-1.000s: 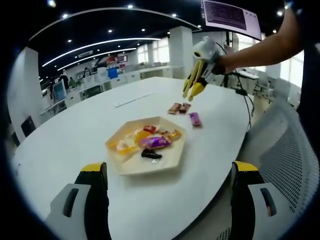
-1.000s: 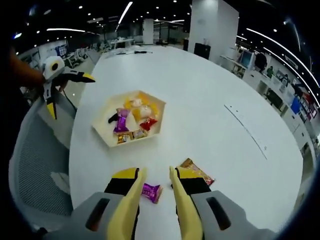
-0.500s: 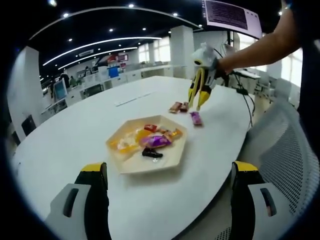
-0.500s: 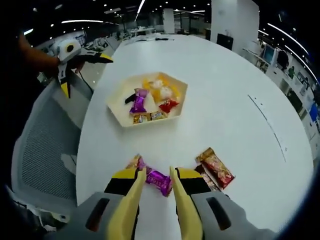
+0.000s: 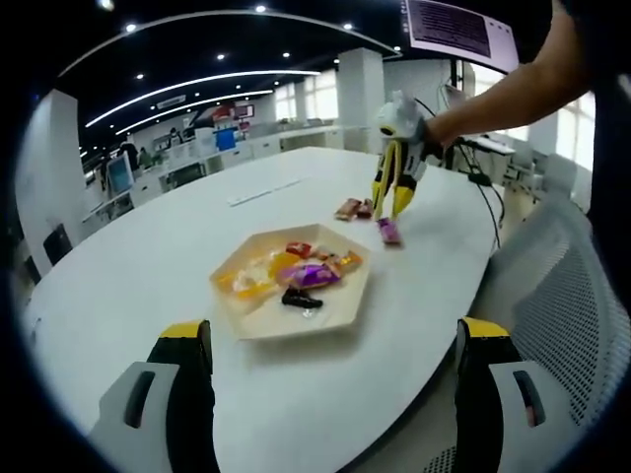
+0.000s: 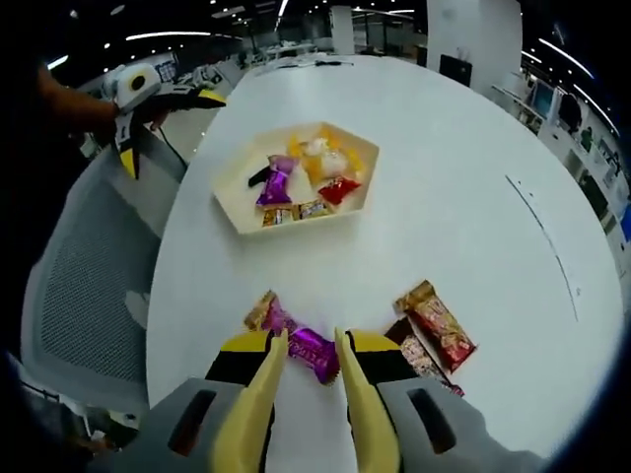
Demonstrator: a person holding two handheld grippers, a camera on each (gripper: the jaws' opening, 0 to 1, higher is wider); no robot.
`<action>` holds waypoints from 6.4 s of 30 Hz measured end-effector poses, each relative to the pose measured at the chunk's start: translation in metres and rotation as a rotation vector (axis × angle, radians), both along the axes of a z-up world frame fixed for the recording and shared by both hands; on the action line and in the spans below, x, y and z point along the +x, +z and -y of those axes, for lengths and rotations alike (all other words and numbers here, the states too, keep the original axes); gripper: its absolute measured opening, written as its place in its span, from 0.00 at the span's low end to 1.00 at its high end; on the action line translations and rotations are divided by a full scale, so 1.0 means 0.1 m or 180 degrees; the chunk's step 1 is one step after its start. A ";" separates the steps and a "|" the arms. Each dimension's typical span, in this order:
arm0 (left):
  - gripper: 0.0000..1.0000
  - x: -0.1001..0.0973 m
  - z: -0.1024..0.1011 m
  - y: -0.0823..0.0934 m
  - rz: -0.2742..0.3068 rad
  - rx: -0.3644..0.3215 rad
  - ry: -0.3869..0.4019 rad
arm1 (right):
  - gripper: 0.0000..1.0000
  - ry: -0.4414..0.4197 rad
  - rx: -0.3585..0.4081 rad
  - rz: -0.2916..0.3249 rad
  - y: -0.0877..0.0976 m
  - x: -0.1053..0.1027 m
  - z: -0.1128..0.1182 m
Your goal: Place the target food into the container with the food tongs after gripping and lifting it, then release it inside without dropping or visibly crushing the food.
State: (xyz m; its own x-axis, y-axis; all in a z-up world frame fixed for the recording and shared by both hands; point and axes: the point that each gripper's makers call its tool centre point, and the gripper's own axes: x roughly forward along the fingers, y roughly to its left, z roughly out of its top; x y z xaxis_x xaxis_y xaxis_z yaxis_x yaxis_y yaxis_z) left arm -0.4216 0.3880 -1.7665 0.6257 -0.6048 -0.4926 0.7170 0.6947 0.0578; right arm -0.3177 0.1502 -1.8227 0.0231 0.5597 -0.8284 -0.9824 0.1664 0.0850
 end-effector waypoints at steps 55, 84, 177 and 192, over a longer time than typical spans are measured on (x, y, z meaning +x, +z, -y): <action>0.99 0.00 0.00 0.06 0.0081 -0.0036 -0.0024 | 0.23 -0.2073 -0.0186 0.0350 -0.17 0.17 0.01; 0.99 0.01 -0.01 0.07 0.0154 -0.0002 -0.0023 | 0.22 -0.2088 -0.0168 0.0361 -0.07 0.22 0.02; 0.99 0.01 -0.02 0.10 0.0100 -0.0077 0.0036 | 0.23 -0.1087 0.0210 0.0578 0.88 0.40 -1.59; 0.99 0.01 -0.02 0.10 0.0095 -0.0090 0.0030 | 0.23 -0.1080 0.0272 0.0585 0.97 0.41 -1.71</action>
State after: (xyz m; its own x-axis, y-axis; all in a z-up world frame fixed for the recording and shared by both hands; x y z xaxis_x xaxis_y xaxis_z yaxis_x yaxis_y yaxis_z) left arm -0.4205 0.3897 -1.7567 0.6455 -0.6124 -0.4564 0.7088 0.7029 0.0594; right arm -0.2764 0.3209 -1.7256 0.3623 0.5616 -0.7439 -0.8729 0.4843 -0.0595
